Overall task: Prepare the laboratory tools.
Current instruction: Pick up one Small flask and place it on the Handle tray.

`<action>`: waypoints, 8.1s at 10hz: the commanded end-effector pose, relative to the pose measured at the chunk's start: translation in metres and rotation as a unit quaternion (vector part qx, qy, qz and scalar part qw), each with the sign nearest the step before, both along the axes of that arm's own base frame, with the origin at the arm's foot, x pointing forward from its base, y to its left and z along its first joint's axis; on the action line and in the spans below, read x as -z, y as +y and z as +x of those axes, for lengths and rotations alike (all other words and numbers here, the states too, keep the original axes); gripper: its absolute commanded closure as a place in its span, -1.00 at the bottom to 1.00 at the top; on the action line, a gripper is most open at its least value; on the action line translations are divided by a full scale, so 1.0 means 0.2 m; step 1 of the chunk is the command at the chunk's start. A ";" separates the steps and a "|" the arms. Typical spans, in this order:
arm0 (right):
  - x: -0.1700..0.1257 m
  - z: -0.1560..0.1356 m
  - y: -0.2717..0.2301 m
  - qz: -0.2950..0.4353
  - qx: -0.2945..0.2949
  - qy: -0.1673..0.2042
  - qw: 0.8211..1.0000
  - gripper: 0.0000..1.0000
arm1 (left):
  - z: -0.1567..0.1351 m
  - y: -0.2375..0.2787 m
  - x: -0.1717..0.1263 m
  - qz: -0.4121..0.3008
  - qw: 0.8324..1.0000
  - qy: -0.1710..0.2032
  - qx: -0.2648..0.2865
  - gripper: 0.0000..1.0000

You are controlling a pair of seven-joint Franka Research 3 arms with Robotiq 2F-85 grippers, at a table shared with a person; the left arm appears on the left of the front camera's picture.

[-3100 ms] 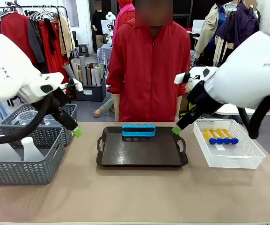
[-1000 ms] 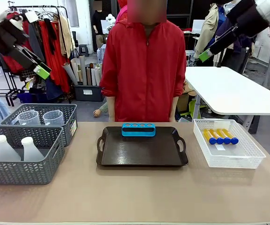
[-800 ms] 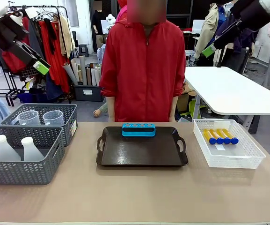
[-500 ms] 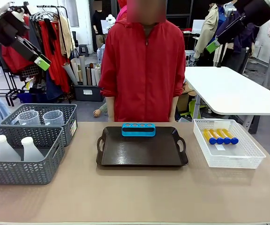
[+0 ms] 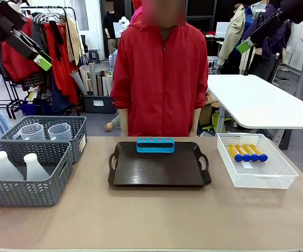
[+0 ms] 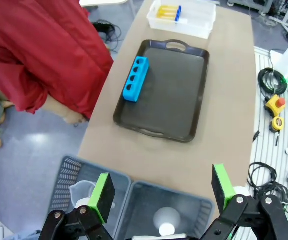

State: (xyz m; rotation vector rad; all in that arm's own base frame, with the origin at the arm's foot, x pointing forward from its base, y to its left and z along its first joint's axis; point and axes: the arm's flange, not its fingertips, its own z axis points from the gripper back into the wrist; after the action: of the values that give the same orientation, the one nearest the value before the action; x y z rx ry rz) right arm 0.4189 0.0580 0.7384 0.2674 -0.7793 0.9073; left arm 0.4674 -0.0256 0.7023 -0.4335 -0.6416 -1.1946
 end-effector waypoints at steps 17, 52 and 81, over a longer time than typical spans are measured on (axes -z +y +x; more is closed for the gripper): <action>0.00 0.00 0.00 0.000 0.000 0.000 1.000 -1.00 | -0.01 -0.03 -0.03 0.122 0.983 0.095 -0.102 -1.00; 0.00 0.00 0.00 0.000 0.000 0.000 1.000 -1.00 | -0.11 0.05 1.31 0.192 0.806 0.220 -0.515 -1.00; 0.00 0.00 0.00 0.000 0.000 0.000 1.000 -1.00 | -0.19 -0.13 -0.30 0.203 0.866 0.121 -0.441 1.00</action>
State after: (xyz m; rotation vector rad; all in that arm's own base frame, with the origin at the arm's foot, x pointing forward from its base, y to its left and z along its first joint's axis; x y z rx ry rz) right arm 0.4200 0.0575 0.7374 0.2680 -0.7776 0.9034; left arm 0.4237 -0.0520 0.7475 0.0909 -0.2881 -0.3275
